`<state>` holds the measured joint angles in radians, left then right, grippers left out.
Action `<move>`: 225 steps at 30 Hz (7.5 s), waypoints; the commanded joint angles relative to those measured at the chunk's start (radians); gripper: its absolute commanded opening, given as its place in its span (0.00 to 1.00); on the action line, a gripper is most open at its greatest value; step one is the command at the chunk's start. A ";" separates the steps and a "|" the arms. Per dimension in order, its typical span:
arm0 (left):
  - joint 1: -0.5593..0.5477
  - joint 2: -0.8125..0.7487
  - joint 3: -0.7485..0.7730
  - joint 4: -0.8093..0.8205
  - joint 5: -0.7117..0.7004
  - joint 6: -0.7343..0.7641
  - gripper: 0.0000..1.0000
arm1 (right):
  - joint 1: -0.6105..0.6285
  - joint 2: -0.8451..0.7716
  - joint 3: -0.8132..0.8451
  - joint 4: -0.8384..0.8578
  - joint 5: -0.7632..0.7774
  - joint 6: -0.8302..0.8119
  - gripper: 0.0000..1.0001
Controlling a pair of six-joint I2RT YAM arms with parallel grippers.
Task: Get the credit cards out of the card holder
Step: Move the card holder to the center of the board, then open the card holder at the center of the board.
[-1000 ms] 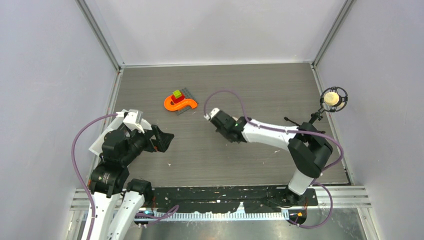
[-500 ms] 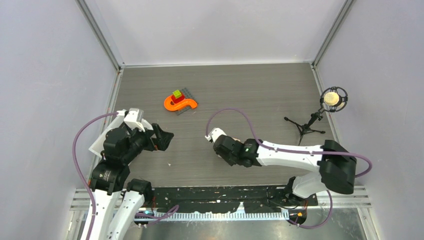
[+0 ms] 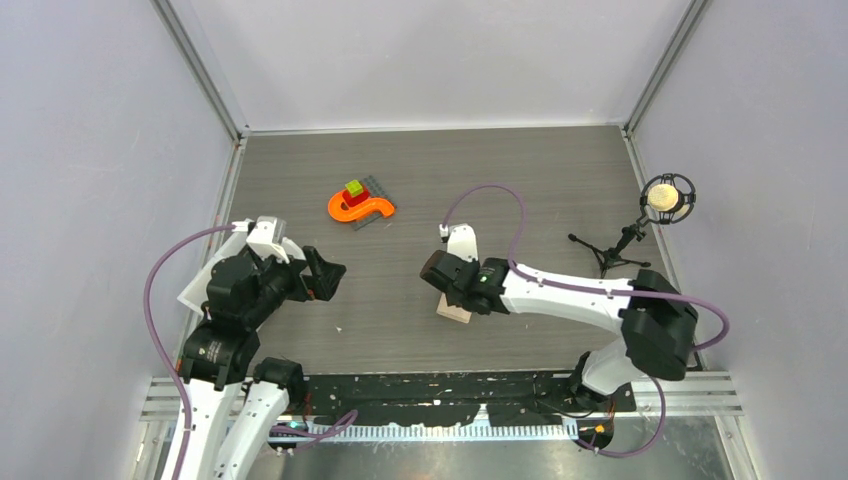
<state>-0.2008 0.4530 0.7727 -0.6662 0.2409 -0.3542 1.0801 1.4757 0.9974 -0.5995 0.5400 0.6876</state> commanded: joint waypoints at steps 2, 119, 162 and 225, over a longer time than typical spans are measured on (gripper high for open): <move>0.004 -0.013 0.030 0.004 -0.003 0.021 0.99 | -0.039 0.083 0.038 -0.033 0.042 0.201 0.39; -0.758 0.905 0.004 0.524 -0.279 -0.122 0.71 | -0.162 -0.718 -0.632 0.682 -0.412 -0.299 0.05; -0.733 0.982 -0.060 0.482 -0.249 -0.341 0.03 | -0.345 -0.665 -0.511 0.384 -0.451 -0.145 0.48; -0.743 0.822 -0.120 0.392 -0.394 -0.506 0.30 | -0.147 -0.176 -0.525 0.751 -0.511 0.063 0.54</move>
<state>-0.9821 1.2442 0.6781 -0.2890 -0.1738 -0.8951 0.9356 1.2987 0.4610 0.1093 0.0257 0.7509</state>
